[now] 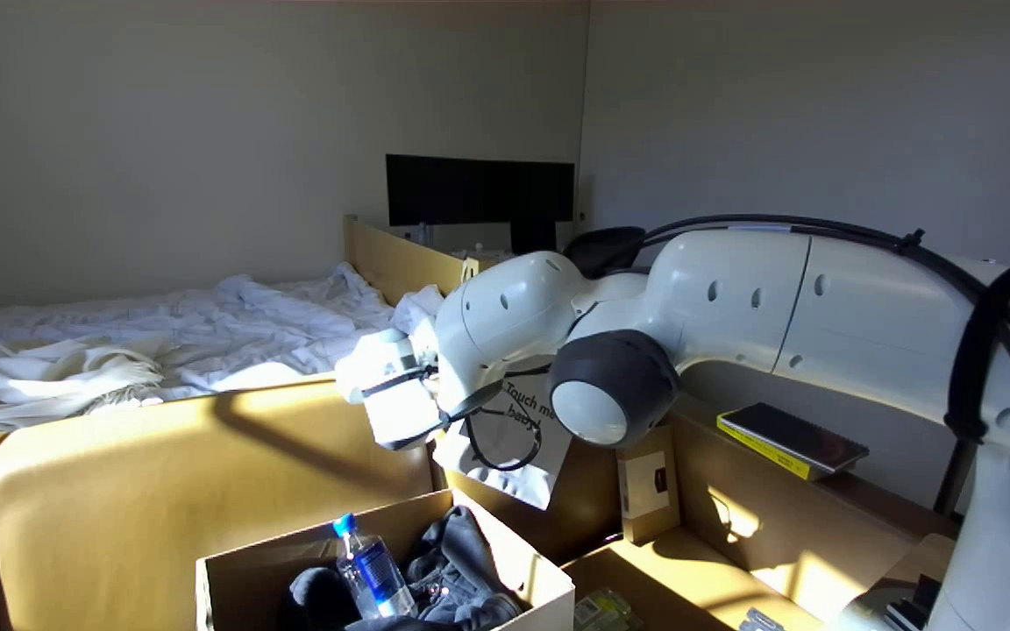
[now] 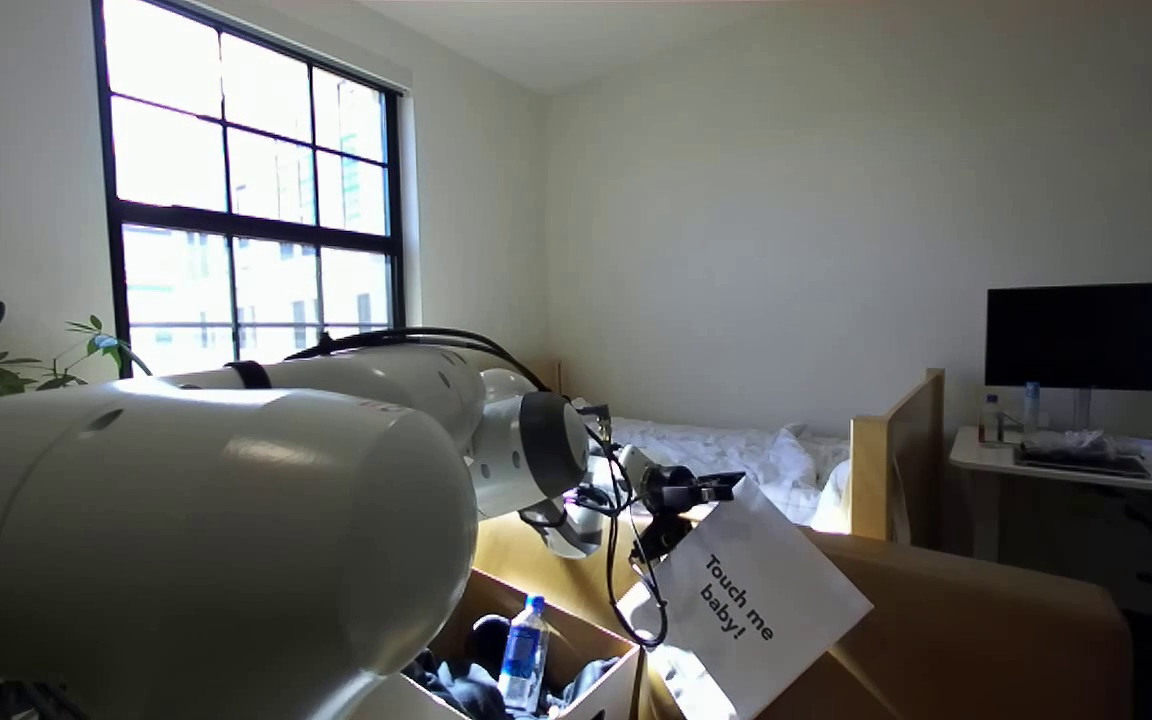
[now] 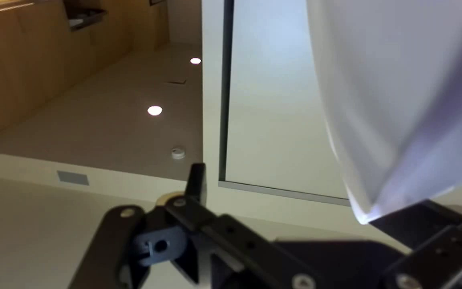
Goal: Remove the white paper bag from the box and put it on the couch
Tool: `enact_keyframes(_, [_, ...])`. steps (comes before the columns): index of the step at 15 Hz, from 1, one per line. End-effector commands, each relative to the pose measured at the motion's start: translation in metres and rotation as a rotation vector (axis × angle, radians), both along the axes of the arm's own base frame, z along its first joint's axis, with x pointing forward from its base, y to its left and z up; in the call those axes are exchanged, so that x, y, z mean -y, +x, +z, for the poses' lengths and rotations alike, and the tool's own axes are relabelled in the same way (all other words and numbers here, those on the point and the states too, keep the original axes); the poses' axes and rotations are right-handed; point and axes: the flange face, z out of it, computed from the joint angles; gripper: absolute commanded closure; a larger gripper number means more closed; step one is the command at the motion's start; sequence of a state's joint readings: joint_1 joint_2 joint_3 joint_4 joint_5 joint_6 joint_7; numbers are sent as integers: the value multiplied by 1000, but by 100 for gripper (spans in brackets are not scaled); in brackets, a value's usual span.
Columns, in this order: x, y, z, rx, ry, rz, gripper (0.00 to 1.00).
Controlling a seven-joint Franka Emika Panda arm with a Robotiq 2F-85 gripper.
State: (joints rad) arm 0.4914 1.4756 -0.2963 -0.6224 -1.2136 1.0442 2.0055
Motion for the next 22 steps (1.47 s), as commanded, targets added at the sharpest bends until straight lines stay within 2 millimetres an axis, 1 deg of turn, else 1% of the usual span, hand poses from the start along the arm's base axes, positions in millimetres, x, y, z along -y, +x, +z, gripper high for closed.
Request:
enact_keyframes(1, [51,-13,12,-68,-26,-186,0])
enact_keyframes(2, [67,-17,12,-73,-19,-235,0])
enact_keyframes(5, [123,-19,2,-113,114,-323,0])
enact_keyframes(6, [144,-20,-1,-120,158,-348,25])
enact_keyframes(7, [158,-18,-4,-129,208,-363,26])
enact_keyframes(8, [171,-18,-7,-131,256,-379,32])
enact_keyframes(9, [177,-15,-7,-131,310,-377,8])
enact_keyframes(10, [181,-12,-7,-125,363,-374,8])
enact_keyframes(12, [173,-2,-5,-99,455,-310,0])
enact_keyframes(13, [156,5,-1,-78,474,-254,0])
enact_keyframes(14, [148,10,2,-70,501,-217,0])
enact_keyframes(15, [134,14,8,-69,513,-170,0])
enact_keyframes(17, [117,20,18,-59,540,-100,0])
enact_keyframes(20, [103,22,33,-62,570,-43,0])
enact_keyframes(22, [95,21,44,-59,557,-9,0])
